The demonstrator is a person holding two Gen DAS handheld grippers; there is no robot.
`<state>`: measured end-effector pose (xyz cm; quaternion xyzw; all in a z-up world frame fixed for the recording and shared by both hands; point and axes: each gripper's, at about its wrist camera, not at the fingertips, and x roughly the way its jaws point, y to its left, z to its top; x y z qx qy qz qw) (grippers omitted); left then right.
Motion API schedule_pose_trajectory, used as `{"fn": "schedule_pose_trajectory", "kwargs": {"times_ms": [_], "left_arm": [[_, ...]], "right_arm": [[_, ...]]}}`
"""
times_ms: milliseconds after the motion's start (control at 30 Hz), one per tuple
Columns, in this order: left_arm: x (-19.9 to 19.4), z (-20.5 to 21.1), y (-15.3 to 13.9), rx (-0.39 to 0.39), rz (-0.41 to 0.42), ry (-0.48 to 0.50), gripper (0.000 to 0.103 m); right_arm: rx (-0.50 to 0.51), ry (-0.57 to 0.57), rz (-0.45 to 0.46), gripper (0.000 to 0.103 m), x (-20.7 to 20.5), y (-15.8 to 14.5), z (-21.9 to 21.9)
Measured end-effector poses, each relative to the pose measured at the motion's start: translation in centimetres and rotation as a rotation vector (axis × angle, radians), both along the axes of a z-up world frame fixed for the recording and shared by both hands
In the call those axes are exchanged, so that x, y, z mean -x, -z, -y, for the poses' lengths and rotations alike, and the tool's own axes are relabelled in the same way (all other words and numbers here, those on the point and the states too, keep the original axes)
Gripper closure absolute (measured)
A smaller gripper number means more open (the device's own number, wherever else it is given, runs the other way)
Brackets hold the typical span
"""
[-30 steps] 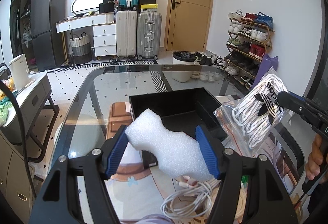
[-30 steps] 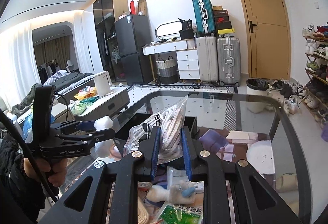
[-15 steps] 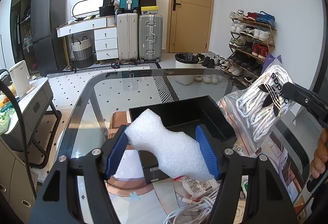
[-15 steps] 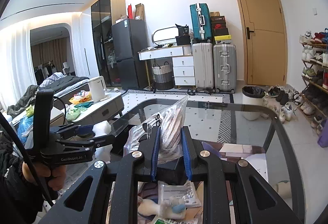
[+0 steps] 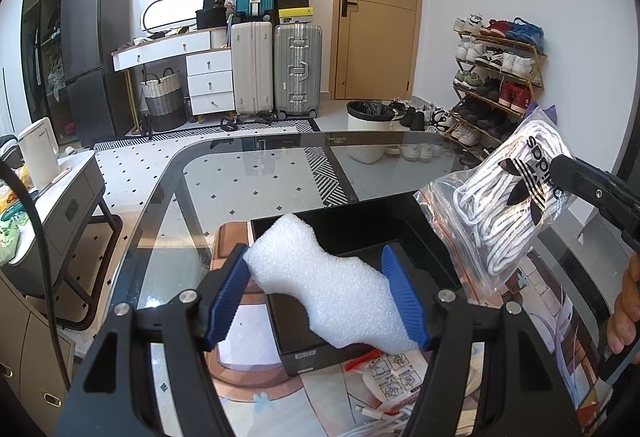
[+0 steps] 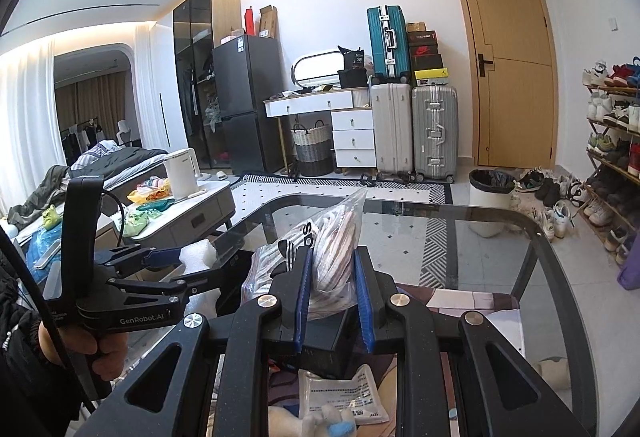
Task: Organize soft objects
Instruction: 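Carry the foam and the adidas bag over the open black box with both tools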
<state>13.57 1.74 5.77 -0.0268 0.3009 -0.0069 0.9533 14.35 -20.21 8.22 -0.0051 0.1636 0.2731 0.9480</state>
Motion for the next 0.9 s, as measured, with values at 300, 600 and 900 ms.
{"fn": "schedule_pose_trajectory", "kwargs": {"times_ms": [300,600,900], "left_arm": [[-1.3,0.5,0.7,-0.008,-0.013,0.000,0.036],[-2.2,0.7,1.5,-0.006,-0.030,0.010,0.036],[-3.0,1.0,1.6,-0.009,-0.029,0.013,0.036]], "right_arm": [[0.007,0.000,-0.004,0.083,-0.3,0.3,-0.3],[0.027,0.005,-0.022,0.083,-1.8,1.7,-1.5],[0.045,0.008,-0.035,0.083,-2.8,2.2,-2.4]]}}
